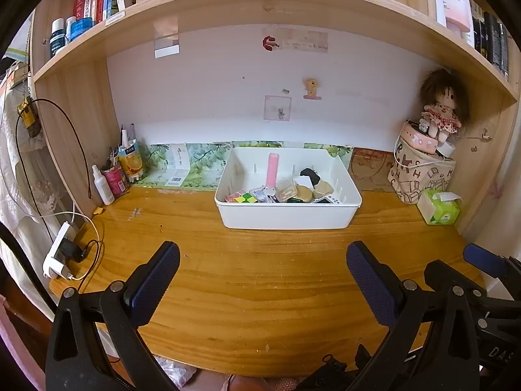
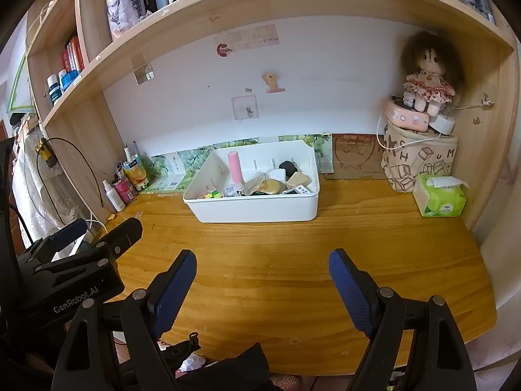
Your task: Organize rigid objects
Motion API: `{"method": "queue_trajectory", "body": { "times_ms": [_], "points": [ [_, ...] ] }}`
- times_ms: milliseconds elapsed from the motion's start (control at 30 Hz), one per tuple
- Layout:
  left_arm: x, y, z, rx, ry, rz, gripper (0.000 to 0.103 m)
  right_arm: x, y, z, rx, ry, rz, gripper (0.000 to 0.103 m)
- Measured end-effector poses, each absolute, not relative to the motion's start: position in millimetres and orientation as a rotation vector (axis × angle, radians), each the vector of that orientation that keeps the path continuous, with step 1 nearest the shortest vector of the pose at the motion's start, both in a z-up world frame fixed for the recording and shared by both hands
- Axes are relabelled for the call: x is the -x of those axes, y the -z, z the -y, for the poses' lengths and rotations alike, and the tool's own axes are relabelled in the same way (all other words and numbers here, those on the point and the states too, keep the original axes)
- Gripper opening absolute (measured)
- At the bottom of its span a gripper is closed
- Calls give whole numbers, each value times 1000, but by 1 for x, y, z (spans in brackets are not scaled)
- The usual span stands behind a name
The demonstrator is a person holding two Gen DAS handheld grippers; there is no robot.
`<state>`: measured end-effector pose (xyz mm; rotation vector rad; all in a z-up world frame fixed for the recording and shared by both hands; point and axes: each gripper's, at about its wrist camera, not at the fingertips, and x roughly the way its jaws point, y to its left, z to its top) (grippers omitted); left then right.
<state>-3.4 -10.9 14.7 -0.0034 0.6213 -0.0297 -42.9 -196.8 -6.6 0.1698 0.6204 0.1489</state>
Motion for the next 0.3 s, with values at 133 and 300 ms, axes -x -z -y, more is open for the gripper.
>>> {"method": "queue_trajectory", "body": {
  "times_ms": [133,300],
  "points": [
    [4,-14,11,3,30,-623,102,43,8,197,-172,-149,-627,84],
    [5,-12,10,3,29,-627,102,44,9,197,-177,-151,-632,84]
  ]
}}
